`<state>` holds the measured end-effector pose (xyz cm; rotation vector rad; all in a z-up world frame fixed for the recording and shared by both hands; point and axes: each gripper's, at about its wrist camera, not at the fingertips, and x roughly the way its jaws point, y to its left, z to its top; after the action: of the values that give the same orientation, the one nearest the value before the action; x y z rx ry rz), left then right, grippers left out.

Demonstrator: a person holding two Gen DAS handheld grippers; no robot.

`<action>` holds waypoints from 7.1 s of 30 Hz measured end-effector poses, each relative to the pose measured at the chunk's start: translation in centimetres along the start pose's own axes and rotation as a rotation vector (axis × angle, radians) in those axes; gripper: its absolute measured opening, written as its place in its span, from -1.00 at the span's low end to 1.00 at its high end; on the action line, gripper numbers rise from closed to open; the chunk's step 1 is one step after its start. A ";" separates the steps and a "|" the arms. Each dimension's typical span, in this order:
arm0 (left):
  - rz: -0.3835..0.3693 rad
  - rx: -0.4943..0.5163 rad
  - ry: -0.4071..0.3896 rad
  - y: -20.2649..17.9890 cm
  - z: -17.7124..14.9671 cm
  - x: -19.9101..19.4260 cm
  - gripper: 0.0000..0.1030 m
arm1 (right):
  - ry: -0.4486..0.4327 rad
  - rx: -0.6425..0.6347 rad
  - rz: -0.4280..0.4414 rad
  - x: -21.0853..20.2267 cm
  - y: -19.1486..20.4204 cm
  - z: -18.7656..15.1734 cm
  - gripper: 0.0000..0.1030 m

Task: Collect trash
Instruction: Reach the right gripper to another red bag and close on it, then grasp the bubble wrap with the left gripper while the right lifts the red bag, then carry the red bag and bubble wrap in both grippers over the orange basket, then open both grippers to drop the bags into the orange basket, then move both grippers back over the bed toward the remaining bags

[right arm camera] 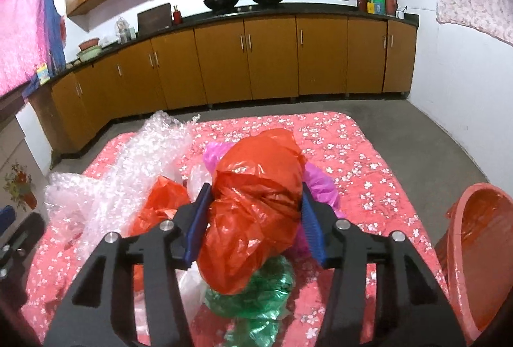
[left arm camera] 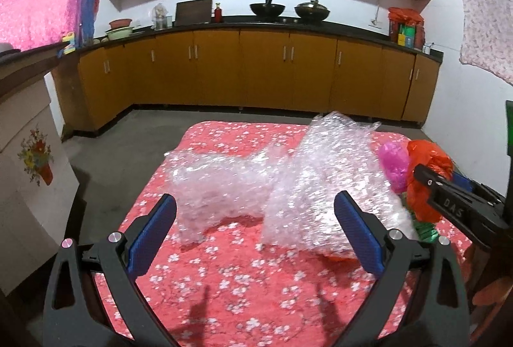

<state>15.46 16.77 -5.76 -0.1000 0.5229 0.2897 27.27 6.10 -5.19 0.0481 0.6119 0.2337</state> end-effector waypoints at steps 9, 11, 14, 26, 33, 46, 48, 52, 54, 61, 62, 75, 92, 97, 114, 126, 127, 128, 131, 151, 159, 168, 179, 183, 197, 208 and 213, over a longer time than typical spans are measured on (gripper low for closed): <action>-0.081 0.027 0.018 -3.7 1.4 0.9 0.90 | -0.051 0.017 -0.021 -3.7 -3.3 -0.4 0.00; -0.087 0.044 0.034 -4.8 1.7 1.5 0.90 | -0.055 0.024 -0.032 -4.3 -4.1 -0.7 0.00; -0.101 0.055 0.063 -6.1 2.1 2.6 0.87 | -0.059 0.035 -0.049 -5.1 -5.5 -0.9 0.00; -0.078 0.096 0.195 -8.0 1.9 6.2 -0.03 | -0.032 0.065 -0.072 -5.8 -8.4 -1.3 0.00; -0.140 0.067 0.174 -7.4 2.6 5.0 -0.76 | -0.036 0.059 -0.064 -6.3 -8.4 -1.3 0.01; -0.216 0.038 0.088 -7.3 5.0 0.0 -0.80 | -0.068 0.069 -0.044 -9.3 -9.2 -1.4 0.01; -0.230 0.049 0.078 -7.9 5.0 -0.6 -0.80 | -0.073 0.070 -0.049 -9.8 -9.6 -1.5 0.00; -0.266 0.072 0.069 -9.6 5.0 -1.7 -0.81 | -0.079 0.080 -0.064 -10.7 -10.8 -1.6 0.00; -0.291 0.079 0.072 -10.5 4.9 -2.1 -0.82 | -0.083 0.087 -0.076 -11.2 -11.6 -1.7 0.00; -0.365 0.124 0.080 -14.3 4.6 -3.0 -0.82 | -0.091 0.118 -0.131 -13.0 -14.9 -2.3 0.00; -0.380 0.130 0.083 -15.0 4.5 -3.1 -0.82 | -0.091 0.122 -0.140 -13.2 -15.2 -2.4 0.00; -0.536 0.179 0.113 -22.2 3.1 -4.2 -0.83 | -0.089 0.183 -0.257 -15.8 -22.3 -4.1 0.00; -0.707 0.212 0.144 -28.5 1.5 -6.1 -0.86 | -0.074 0.232 -0.365 -17.5 -28.1 -6.5 0.00; -0.725 0.220 0.159 -30.1 1.0 -6.0 -0.86 | -0.071 0.246 -0.377 -17.9 -29.3 -6.8 0.00; -0.741 0.270 0.238 -34.5 -1.4 -4.6 -0.86 | -0.070 0.261 -0.374 -18.1 -31.4 -6.9 0.00; -0.756 0.308 0.256 -36.7 -1.8 -4.5 -0.85 | -0.070 0.268 -0.359 -18.0 -31.5 -7.1 0.05; -0.758 0.307 0.261 -36.7 -1.8 -4.3 -0.85 | -0.069 0.271 -0.349 -18.0 -31.5 -7.1 0.06; -0.761 0.303 0.267 -36.7 -1.8 -4.2 -0.85 | -0.070 0.275 -0.340 -18.0 -31.6 -7.2 0.09; -0.763 0.298 0.289 -36.8 -2.0 -3.9 -0.68 | -0.073 0.275 -0.332 -18.0 -31.7 -7.1 0.17; -0.538 0.221 0.196 -28.8 -0.7 -3.7 0.00 | -0.073 0.224 -0.383 -18.6 -29.9 -7.3 0.47; -0.370 0.188 0.105 -20.0 -0.6 -5.0 0.37 | -0.114 0.118 -0.281 -17.1 -22.8 -5.5 0.80; -0.108 0.123 0.047 -7.7 -1.1 -4.7 0.56 | -0.076 0.028 -0.085 -13.2 -13.3 -4.2 0.57; 0.092 0.019 0.080 1.5 -2.4 -2.3 0.70 | 0.016 -0.034 -0.027 -7.6 -6.8 -3.9 0.33; 0.107 -0.003 0.093 2.7 -2.7 -1.7 0.70 | 0.055 -0.042 -0.007 -5.8 -5.8 -4.2 0.30; 0.092 0.014 0.101 1.9 -3.0 -1.1 0.70 | 0.165 -0.106 0.036 -0.9 -2.6 -4.3 0.05; 0.013 0.010 0.094 -0.5 -1.8 -0.6 0.72 | 0.225 -0.128 0.055 0.3 -2.7 -4.6 -0.51; -0.039 0.023 0.109 -3.0 -1.0 0.7 0.76 | 0.213 -0.110 0.023 -1.0 -4.5 -4.9 -0.51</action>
<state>16.46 13.93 -6.93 -0.1045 0.6319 0.2409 24.59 1.41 -9.17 -0.0769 0.8096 0.2965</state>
